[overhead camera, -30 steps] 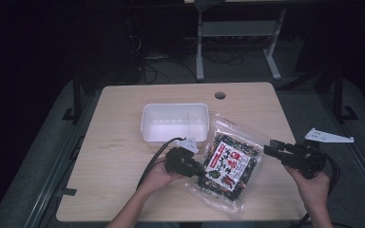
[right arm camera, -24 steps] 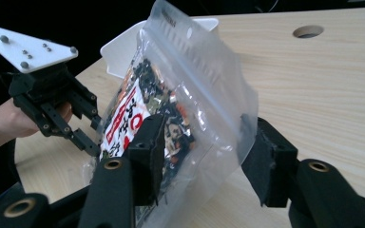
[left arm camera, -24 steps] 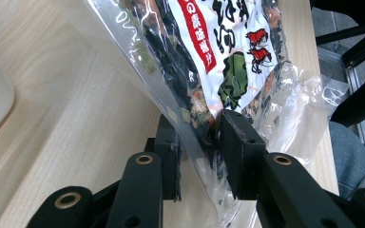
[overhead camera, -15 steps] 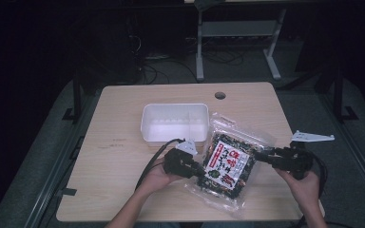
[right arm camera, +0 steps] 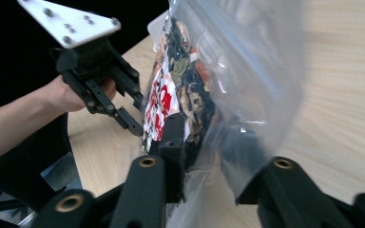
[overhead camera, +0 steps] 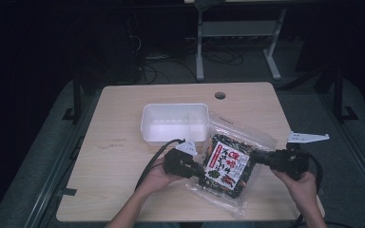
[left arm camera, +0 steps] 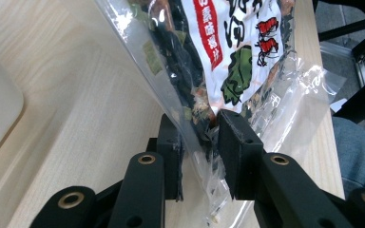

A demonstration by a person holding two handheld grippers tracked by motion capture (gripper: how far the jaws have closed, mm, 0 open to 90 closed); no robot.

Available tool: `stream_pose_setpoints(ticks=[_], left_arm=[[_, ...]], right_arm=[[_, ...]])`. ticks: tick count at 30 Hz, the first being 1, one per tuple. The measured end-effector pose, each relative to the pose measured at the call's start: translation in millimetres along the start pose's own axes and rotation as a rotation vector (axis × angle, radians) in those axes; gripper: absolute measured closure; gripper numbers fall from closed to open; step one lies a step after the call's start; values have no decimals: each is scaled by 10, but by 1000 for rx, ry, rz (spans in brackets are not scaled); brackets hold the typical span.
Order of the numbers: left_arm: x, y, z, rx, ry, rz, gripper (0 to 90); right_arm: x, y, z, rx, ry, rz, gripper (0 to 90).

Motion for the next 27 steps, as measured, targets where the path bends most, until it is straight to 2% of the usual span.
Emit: stream_pose_setpoints(ticks=[7, 10, 11, 18, 21, 25, 27], left_arm=[[-9, 7, -27, -2, 13, 1, 702], [-19, 5, -46, 2, 29, -9, 668], [-22, 5, -56, 11, 26, -10, 627], [-91, 33, -230, 75, 40, -25, 559], [-123, 48, -279, 86, 45, -29, 535], [-196, 88, -370, 108, 53, -34, 516], [-240, 99, -428, 114, 56, -50, 477]], right_arm=[[54, -63, -41, 24, 2, -1, 752], [76, -91, -60, 41, 4, -2, 768], [95, -123, -78, 57, 8, -4, 776], [168, -236, -150, 45, 14, -28, 784], [182, -260, -161, 44, 11, -34, 785], [218, -294, -190, 25, 11, -44, 785], [254, -305, -222, 3, 18, -48, 786]])
Point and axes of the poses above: each handheld gripper's, and its own axes: z roughly forward along the jaws, x roughly out of its top, y roughly to its right, the point moved 2 cm from there along z, roughly forward along the jaws, and after that the axes turned 12 degrees about -x, right-handed, at the moved point
